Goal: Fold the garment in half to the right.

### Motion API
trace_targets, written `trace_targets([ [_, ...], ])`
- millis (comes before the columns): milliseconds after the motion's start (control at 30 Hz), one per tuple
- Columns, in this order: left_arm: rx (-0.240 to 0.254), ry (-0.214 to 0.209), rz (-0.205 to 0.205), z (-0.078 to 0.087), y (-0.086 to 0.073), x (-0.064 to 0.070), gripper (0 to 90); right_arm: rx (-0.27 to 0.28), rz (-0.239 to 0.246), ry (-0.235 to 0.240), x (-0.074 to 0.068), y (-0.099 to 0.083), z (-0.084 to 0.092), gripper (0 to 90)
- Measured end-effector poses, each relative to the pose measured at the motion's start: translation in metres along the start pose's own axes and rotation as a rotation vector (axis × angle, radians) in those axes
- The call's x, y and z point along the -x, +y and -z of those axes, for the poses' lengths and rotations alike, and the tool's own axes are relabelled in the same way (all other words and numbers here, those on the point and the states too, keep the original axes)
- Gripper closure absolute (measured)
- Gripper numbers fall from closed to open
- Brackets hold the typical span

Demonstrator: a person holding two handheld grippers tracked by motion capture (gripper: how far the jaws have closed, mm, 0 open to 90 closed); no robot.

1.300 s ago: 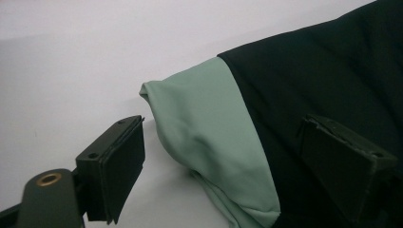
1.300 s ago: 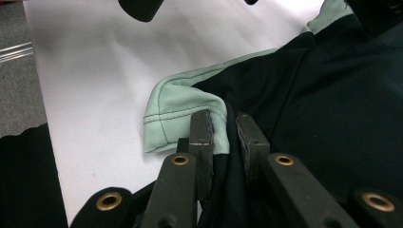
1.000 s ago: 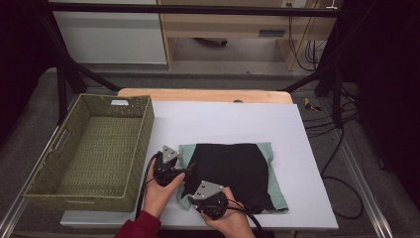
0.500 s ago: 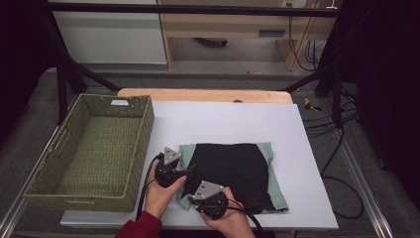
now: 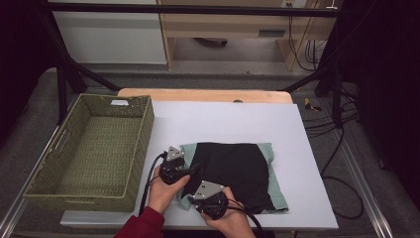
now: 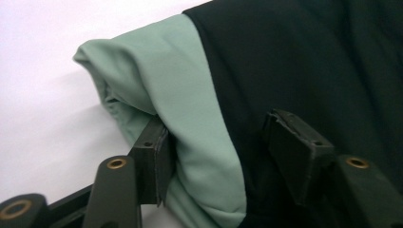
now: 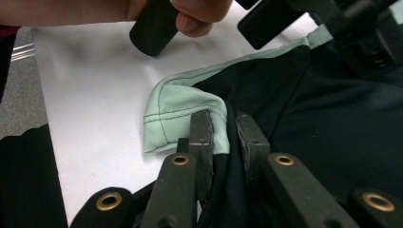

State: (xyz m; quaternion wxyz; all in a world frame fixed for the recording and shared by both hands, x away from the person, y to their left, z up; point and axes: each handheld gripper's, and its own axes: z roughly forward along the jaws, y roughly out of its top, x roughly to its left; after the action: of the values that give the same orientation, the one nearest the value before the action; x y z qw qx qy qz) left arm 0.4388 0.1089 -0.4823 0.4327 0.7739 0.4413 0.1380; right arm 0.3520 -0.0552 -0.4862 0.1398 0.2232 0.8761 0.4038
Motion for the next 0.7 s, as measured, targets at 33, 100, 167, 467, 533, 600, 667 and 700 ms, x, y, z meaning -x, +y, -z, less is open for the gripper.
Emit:
trace_targets([
  [33, -0.014, -0.001, -0.011, -0.002, 0.003, 0.003, 44.8, 0.0, 0.0, 0.001, 0.0, 0.0, 0.0, 79.8],
  [100, -0.02, -0.007, -0.017, -0.004, 0.004, 0.004, 45.9, 0.0, 0.0, 0.001, 0.0, 0.0, 0.0, 79.8],
  [167, -0.027, -0.011, -0.021, -0.006, 0.006, 0.006, 48.6, 0.0, 0.0, 0.0, 0.0, 0.0, 0.0, 79.8],
  [467, -0.003, -0.018, 0.016, -0.003, 0.008, 0.002, 75.4, -0.001, 0.019, -0.016, -0.003, 0.001, 0.001, 80.3],
  [533, -0.001, -0.015, 0.012, -0.002, 0.009, 0.003, 76.2, -0.003, 0.021, -0.02, -0.003, 0.001, 0.001, 80.4],
  [600, 0.004, -0.011, 0.01, 0.0, 0.01, 0.003, 77.4, -0.009, 0.029, -0.027, -0.004, 0.003, 0.002, 80.6],
  [667, 0.014, -0.002, 0.017, 0.002, 0.012, 0.003, 78.2, -0.003, 0.027, -0.031, -0.005, 0.004, 0.004, 80.8],
  [700, 0.018, 0.004, 0.019, 0.003, 0.013, 0.002, 78.6, 0.003, 0.035, -0.033, -0.005, 0.006, 0.007, 81.0],
])
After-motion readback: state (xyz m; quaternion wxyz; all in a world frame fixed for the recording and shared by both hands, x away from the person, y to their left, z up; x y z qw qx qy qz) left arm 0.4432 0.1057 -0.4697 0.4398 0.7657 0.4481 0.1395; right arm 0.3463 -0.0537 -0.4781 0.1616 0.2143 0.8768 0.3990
